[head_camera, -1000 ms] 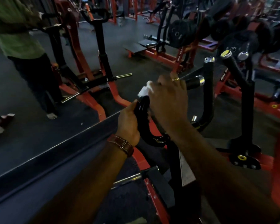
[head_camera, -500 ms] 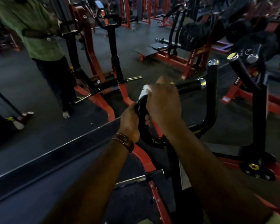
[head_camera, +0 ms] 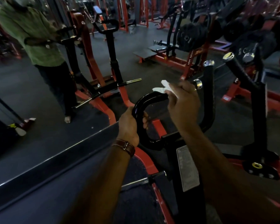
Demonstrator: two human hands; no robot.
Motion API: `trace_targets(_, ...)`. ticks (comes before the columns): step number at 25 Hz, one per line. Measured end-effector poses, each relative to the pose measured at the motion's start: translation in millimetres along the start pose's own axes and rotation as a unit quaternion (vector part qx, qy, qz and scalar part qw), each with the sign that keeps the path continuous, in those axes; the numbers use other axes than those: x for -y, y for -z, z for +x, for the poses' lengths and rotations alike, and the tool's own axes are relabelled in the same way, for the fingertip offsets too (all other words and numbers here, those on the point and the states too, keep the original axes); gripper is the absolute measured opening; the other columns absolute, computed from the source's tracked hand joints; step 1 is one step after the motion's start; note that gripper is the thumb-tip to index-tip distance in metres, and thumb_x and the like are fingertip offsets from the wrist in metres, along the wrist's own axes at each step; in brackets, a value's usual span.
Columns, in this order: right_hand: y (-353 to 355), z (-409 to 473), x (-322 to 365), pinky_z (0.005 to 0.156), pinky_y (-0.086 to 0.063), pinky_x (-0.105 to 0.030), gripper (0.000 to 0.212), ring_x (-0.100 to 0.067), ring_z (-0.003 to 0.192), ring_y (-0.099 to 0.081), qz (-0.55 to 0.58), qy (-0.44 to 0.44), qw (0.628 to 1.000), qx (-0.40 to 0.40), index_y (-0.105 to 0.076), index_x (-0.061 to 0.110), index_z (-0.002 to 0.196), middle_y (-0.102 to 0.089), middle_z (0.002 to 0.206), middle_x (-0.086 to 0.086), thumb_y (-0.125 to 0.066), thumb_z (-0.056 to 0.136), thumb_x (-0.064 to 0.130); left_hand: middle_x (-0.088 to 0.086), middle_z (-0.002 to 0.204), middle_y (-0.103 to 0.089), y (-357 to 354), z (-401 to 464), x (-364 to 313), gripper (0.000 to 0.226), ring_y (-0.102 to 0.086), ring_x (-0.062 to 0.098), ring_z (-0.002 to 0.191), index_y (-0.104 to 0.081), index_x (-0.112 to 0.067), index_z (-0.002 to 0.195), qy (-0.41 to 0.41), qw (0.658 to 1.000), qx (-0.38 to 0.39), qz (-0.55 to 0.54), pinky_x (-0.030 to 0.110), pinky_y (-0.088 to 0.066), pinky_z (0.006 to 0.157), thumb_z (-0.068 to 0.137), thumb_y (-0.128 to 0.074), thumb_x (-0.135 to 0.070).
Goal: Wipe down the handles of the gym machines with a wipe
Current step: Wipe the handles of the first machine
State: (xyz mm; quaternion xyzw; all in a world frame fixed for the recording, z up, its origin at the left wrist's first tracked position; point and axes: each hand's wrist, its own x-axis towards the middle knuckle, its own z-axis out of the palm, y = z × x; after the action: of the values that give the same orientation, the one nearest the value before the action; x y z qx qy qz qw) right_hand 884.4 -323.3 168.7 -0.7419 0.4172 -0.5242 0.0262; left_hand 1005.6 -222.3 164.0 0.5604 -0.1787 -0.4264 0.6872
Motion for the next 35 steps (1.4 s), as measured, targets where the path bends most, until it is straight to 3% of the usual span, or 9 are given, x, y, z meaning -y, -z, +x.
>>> trace_targets(5,-23.7,-53.0,21.2,0.080,-0.055,-0.031,0.029,-0.026,0.092,-0.067,0.127,0.108,0.985,0.033,-0.072,0.003,0.112,-0.070,0.103,-0.013,-0.057,0.088,0.010,0.005,0.051,-0.054,-3.9,-2.8,-1.7,0.041,-0.046,0.017,0.044,-0.063,-0.012,0.067,0.012,0.999,-0.023,-0.023,0.028,-0.037,0.048,0.102,-0.041,-0.021)
trace_targets(9,-17.8,-39.2,7.9,0.066,-0.043,-0.011,0.011,0.001,0.068,-0.057,0.189,-0.149,0.967,-0.085,-0.071,0.006,0.091,-0.067,0.079,0.004,-0.070,0.080,0.008,0.005,0.052,-0.054,-5.4,-0.5,0.7,0.039,-0.043,0.017,0.044,-0.063,-0.012,0.074,0.005,1.000,-0.021,-0.007,0.026,-0.036,0.045,0.103,-0.037,-0.018)
trace_targets(11,-27.9,-46.6,25.8,0.057,-0.047,-0.025,0.008,0.000,0.058,-0.058,0.343,-0.325,0.882,-0.007,-0.070,0.009,0.086,-0.067,0.071,0.002,-0.074,0.081,0.004,0.004,0.051,-0.054,-4.6,0.0,-0.5,0.035,-0.045,0.017,0.043,-0.061,-0.011,0.075,0.014,0.999,-0.034,0.003,0.026,-0.038,0.044,0.103,-0.040,-0.018)
trace_targets(14,-37.0,-51.6,49.0,0.045,-0.040,-0.025,0.011,-0.020,0.047,-0.053,0.560,-0.460,0.677,0.130,-0.069,0.007,0.084,-0.061,0.064,-0.014,-0.068,0.083,-0.004,0.000,0.047,-0.055,-3.9,-0.7,-2.7,0.032,-0.052,0.013,0.041,-0.062,-0.012,0.075,0.012,0.998,-0.050,0.033,0.022,-0.043,0.043,0.102,-0.045,-0.016)
trace_targets(18,-43.0,-25.1,15.2,0.060,-0.046,-0.034,0.016,-0.026,0.067,-0.056,0.640,-0.514,0.565,0.086,-0.065,0.011,0.091,-0.060,0.080,-0.015,-0.060,0.085,-0.003,0.003,0.048,-0.052,-4.8,-2.8,-3.3,0.030,-0.048,0.013,0.038,-0.059,-0.013,0.080,0.027,0.999,-0.029,0.019,0.021,-0.041,0.039,0.104,-0.042,-0.019)
trace_targets(23,-43.9,-29.3,34.6,0.035,-0.040,-0.023,0.026,-0.022,0.038,-0.049,0.578,-0.476,0.621,0.232,-0.055,0.013,0.091,-0.053,0.059,-0.012,-0.038,0.093,-0.007,-0.002,0.050,-0.057,1.7,6.2,-3.6,0.028,-0.054,0.011,0.042,-0.065,-0.016,0.074,0.019,0.999,-0.001,0.040,0.021,-0.046,0.041,0.100,-0.055,-0.021)
trace_targets(27,-49.4,-13.7,27.7,0.042,-0.050,-0.029,0.035,-0.018,0.050,-0.060,0.680,-0.511,0.517,0.098,-0.063,0.015,0.092,-0.059,0.074,-0.011,-0.035,0.098,-0.004,0.005,0.054,-0.054,6.9,12.0,1.3,0.045,-0.051,0.019,0.046,-0.069,-0.024,0.063,0.051,0.998,0.043,0.019,0.026,-0.044,0.046,0.102,-0.048,-0.035)
trace_targets(31,-51.8,-34.5,41.1,0.030,-0.034,-0.020,0.021,-0.019,0.032,-0.045,0.533,-0.474,0.665,0.221,-0.061,0.002,0.104,-0.051,0.068,-0.018,-0.043,0.095,-0.001,0.004,0.065,-0.062,14.1,22.4,6.0,0.042,-0.059,0.020,0.060,-0.073,-0.021,0.068,0.033,0.997,0.060,0.042,0.032,-0.048,0.060,0.099,-0.049,-0.038)
trace_targets(35,-27.7,-36.2,48.2,0.043,-0.044,-0.030,0.028,-0.027,0.047,-0.057,0.635,-0.514,0.574,0.057,-0.068,0.014,0.078,-0.061,0.066,-0.014,-0.048,0.094,0.003,0.009,0.060,-0.061,17.2,23.9,0.3,0.052,-0.057,0.025,0.055,-0.073,-0.024,0.063,0.058,0.992,0.097,0.058,0.033,-0.049,0.055,0.104,-0.042,-0.035)
